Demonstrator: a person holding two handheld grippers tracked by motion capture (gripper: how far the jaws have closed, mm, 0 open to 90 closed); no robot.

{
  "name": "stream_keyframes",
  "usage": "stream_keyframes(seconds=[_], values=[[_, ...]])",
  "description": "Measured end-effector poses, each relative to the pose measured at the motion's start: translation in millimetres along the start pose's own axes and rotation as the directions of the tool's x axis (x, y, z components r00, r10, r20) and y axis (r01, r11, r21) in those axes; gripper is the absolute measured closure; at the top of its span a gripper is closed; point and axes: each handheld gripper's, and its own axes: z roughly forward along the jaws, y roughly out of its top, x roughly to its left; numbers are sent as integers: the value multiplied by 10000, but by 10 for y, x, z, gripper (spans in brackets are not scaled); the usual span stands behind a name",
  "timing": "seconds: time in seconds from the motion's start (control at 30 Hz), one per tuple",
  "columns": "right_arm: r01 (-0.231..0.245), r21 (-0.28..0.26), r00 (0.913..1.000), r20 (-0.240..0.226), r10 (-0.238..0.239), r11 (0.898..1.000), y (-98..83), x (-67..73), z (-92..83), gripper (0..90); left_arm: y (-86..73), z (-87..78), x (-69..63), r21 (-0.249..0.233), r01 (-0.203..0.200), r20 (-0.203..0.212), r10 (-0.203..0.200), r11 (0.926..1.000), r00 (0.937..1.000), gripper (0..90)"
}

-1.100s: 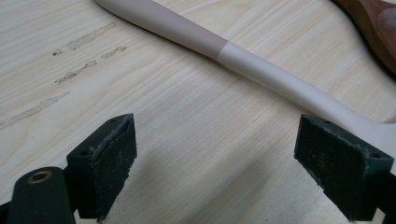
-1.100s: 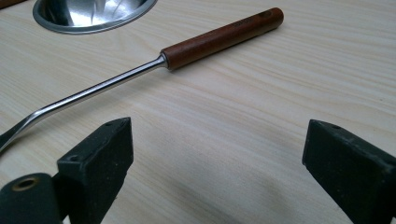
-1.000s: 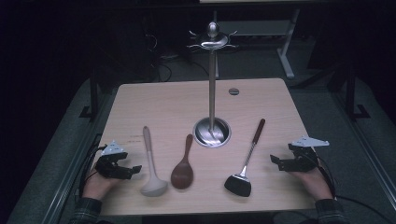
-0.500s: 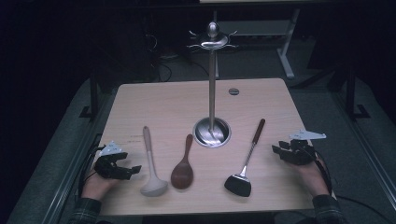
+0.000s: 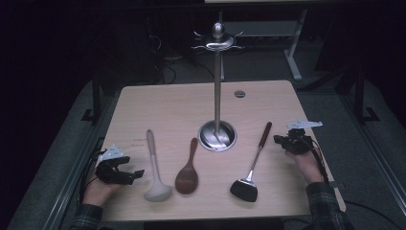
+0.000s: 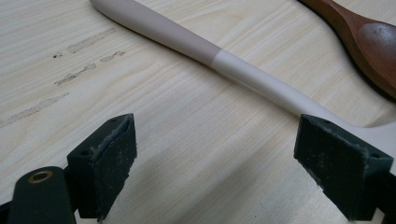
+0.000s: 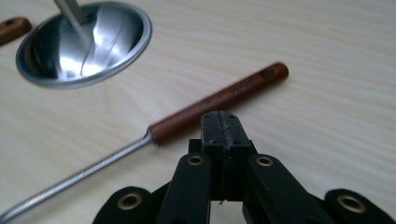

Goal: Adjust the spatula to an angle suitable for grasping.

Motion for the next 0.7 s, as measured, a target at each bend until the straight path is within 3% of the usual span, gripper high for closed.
stream_keyframes(seconds=[0.3,0.37,0.67,0.7], values=[[-600,46,9981,124,599,9982,151,-185,295,897,16,20,6,-12,-48,-107,48,10000,9999,128],[-595,16,9980,207,594,9982,172,-214,346,897,10,25,26,137,-185,-144,187,9997,9997,128],[-508,247,9980,379,499,9984,156,-228,423,897,-29,-5,85,21,90,-182,-90,10000,9998,128],[-483,523,9981,395,463,9975,141,-218,468,897,-31,-11,89,16,52,-202,-52,10000,9998,128]])
